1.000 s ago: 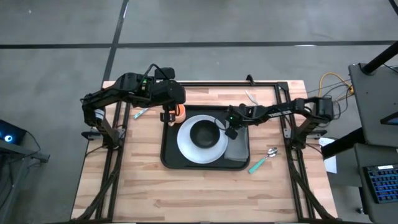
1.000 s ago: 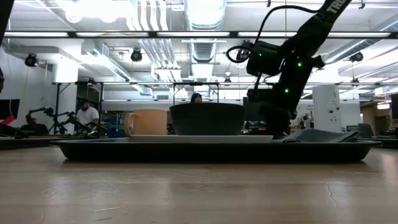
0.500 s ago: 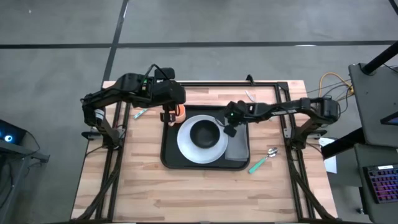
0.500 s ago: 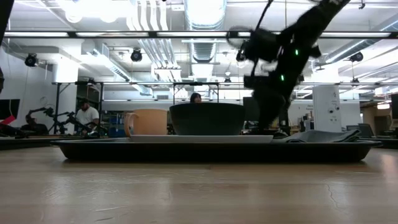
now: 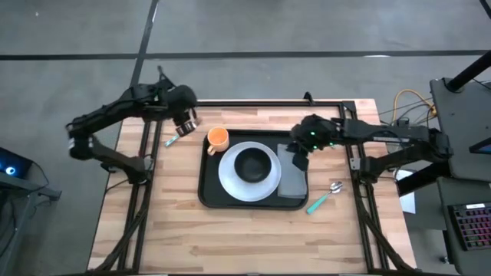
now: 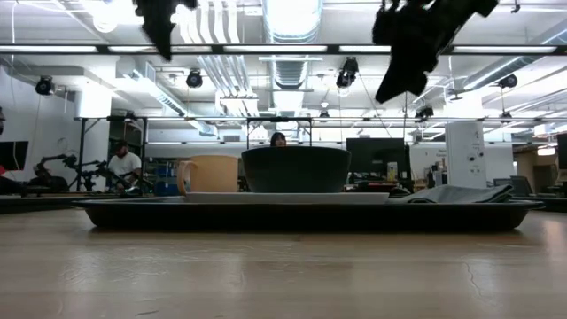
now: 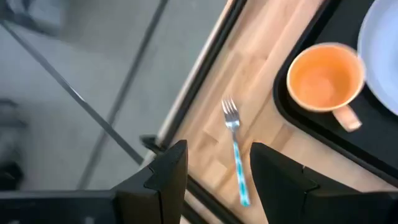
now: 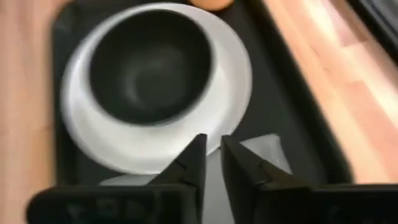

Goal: Set up tray
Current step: Put the blue fork on top of the gray table napkin on the black serving tray

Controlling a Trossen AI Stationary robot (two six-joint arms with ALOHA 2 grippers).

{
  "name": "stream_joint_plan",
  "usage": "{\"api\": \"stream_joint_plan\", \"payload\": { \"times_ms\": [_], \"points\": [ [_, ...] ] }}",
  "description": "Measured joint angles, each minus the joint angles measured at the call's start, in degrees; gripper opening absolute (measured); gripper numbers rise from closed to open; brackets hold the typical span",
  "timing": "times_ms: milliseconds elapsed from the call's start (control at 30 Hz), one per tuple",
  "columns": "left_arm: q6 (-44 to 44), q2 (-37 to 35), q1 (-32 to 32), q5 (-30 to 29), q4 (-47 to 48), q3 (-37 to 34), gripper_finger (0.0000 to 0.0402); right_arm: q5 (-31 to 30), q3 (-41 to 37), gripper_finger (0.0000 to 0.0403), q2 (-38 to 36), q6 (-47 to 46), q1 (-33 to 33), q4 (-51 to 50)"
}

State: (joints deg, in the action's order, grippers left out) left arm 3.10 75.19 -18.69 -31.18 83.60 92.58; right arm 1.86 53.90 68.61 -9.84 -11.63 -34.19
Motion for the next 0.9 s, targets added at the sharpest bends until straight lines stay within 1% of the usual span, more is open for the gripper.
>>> {"api": "stream_joint_plan", "payload": {
  "times_ms": [100,200,267,333,433,533,633,733,833,900],
  "points": [
    [0.18,-6.83,-2.84,1.34,-7.12,-11.68,0.0155,0.27,-0.99,0.0083,-3.08,-0.44,2.01,-0.06],
    [-0.58,-11.46,-4.66,2.22,-11.65,-21.29,0.0155,-0.32,-1.05,0.0119,-5.04,-0.62,3.97,0.30],
    [-0.62,-13.58,-5.41,3.69,-12.73,-25.94,0.0155,-0.33,-1.00,0.0139,-5.66,-1.85,4.90,0.30],
    [-0.41,-15.07,-5.85,3.94,-12.84,-29.57,0.0155,-0.46,-0.90,0.0156,-5.82,-3.15,5.71,0.38],
    [0.58,-15.59,-7.05,4.14,-14.53,-35.04,0.0155,-0.43,-0.84,0.0173,-5.98,-4.91,6.89,0.65],
    [0.48,-15.53,-9.17,5.66,-18.77,-39.69,0.0155,-0.45,-0.82,0.0183,-5.72,-5.36,8.42,0.52],
    [-1.79,-15.09,-11.75,10.22,-24.05,-43.44,0.0155,-0.43,-0.82,0.0189,-5.46,-5.68,10.18,0.63],
    [-3.66,-15.05,-13.78,13.43,-27.66,-45.58,0.0157,-0.39,-0.82,0.0190,-5.33,-6.67,11.68,0.76],
    [-5.38,-15.02,-16.93,15.82,-28.87,-47.09,0.0170,-0.41,-0.82,0.0189,-5.24,-6.99,13.14,0.78],
    [-6.19,-15.07,-20.17,16.97,-29.51,-47.78,0.0188,-0.40,-0.81,0.0188,-5.13,-7.14,13.99,1.48]
  ]
}}
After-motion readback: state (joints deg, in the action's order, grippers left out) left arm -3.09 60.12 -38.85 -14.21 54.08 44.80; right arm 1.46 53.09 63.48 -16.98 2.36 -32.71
